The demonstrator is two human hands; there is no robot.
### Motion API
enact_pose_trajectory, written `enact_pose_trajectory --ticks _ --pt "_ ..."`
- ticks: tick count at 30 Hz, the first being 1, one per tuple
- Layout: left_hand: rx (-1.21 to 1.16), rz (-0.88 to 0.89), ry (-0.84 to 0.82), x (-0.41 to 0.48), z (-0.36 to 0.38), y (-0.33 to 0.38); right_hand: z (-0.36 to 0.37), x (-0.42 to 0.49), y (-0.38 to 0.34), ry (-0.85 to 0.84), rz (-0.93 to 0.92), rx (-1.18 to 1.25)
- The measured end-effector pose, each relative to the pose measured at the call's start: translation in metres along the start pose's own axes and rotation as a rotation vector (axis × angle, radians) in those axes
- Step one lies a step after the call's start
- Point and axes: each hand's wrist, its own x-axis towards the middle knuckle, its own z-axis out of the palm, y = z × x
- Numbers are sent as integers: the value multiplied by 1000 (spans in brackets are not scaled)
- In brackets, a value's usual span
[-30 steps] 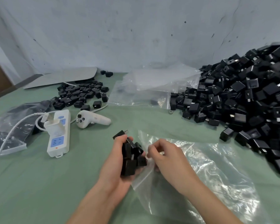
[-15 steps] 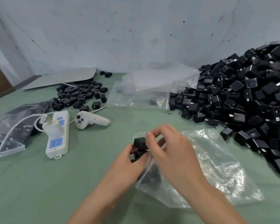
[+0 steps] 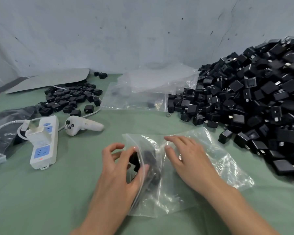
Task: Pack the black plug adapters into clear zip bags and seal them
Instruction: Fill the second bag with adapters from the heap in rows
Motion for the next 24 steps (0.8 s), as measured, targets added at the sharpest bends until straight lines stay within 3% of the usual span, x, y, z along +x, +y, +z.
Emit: enact_pose_trajectory --ticks 6,12,14,17,21,24 --pt "-51 73 -124 8 1 -6 13 -13 -40 -80 -271 45" --pt "-155 140 -281 19 -8 -4 14 -7 -57 -87 -409 88" --pt "-170 108 -359 20 -10 -10 4 2 -45 7 -334 222" --pt "-196 -79 -279 24 -14 -20 -9 14 -14 173 -100 309" --pt "-264 -122 -238 28 -14 -20 -5 12 9 46 -3 111" --pt "-268 -83 -382 30 -12 -13 0 8 14 -39 -11 -10"
